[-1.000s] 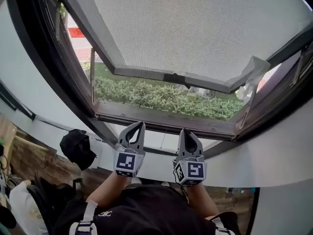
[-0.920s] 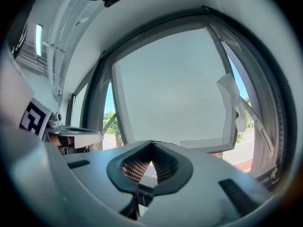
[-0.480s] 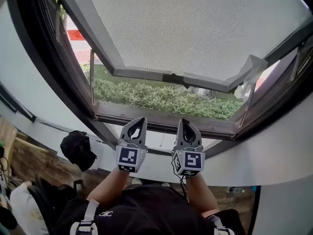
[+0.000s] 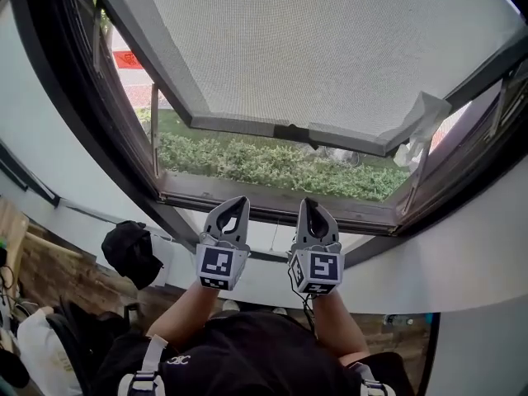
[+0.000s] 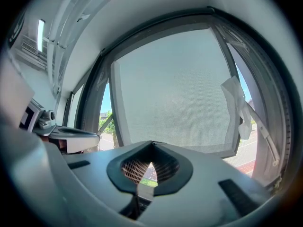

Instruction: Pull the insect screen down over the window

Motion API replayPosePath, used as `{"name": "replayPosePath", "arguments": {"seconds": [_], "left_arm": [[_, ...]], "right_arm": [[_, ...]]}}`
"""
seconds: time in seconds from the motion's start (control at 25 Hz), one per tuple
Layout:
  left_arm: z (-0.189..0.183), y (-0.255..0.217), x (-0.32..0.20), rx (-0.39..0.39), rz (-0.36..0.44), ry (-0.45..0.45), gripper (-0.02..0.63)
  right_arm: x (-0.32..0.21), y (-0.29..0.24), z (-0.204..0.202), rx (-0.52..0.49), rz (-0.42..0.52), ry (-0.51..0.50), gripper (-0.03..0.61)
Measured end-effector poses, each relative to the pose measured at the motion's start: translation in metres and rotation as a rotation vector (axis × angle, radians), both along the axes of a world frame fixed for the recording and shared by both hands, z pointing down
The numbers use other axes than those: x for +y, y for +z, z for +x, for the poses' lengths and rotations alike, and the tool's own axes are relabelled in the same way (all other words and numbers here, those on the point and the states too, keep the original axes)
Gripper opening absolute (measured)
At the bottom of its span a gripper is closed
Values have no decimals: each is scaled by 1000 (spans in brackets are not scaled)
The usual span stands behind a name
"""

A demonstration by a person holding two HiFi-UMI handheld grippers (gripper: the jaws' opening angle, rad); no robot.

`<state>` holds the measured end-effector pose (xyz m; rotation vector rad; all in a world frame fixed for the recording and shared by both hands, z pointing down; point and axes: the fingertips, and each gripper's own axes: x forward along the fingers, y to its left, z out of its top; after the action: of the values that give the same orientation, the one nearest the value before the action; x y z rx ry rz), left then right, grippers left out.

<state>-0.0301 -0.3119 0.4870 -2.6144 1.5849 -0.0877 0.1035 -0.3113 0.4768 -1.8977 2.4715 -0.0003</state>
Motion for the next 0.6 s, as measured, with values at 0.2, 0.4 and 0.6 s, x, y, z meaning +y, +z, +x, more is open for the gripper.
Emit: {"name": "replayPosePath", "arguments": {"seconds": [0.2, 0.4, 0.6], "left_arm": [[2, -3, 0, 2, 3, -1, 6], [4, -1, 0, 3, 1, 2, 6], [4, 2, 0, -8, -13, 4, 6]], "right_arm": [[0, -1, 5, -11, 10, 21, 5], [0, 2, 3, -3, 5, 11, 5], [0, 3, 0, -10, 4, 4, 5]]}}
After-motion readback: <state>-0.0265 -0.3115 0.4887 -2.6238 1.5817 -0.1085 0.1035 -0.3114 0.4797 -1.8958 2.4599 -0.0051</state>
